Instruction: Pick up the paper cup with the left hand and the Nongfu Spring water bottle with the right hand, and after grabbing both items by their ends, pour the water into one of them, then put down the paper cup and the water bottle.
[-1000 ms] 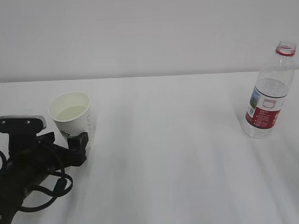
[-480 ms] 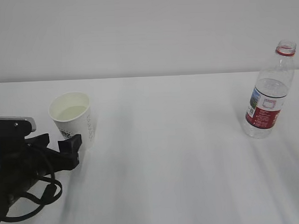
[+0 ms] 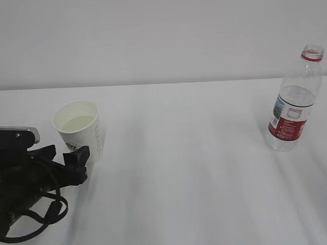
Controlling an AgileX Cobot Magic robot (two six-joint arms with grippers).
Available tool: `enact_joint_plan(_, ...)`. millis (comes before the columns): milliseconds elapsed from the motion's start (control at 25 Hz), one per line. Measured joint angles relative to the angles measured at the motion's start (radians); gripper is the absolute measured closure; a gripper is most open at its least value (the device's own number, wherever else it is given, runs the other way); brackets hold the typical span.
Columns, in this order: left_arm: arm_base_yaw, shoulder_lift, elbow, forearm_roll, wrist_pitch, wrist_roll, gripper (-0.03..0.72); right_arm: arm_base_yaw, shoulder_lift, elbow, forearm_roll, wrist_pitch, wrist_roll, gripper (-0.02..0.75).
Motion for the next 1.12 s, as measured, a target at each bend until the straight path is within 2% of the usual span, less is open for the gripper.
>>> enact_joint_plan(160,0.000,-0.051,0.000,0.036,0.000,0.000,0.109,0.000,0.000,0.000,0.000,-0.001,0.000,0.147)
enact_joint_plan(640,0.000,-0.181,0.008,0.042,0.000,0.000,0.109,0.000,0.000,-0.002,0.000,-0.004,0.000,0.148)
enact_joint_plan(1120,0.000,-0.367,0.010,0.042,0.014,0.000,0.109,0.000,0.000,-0.138,0.000,0.077,0.002,0.148)
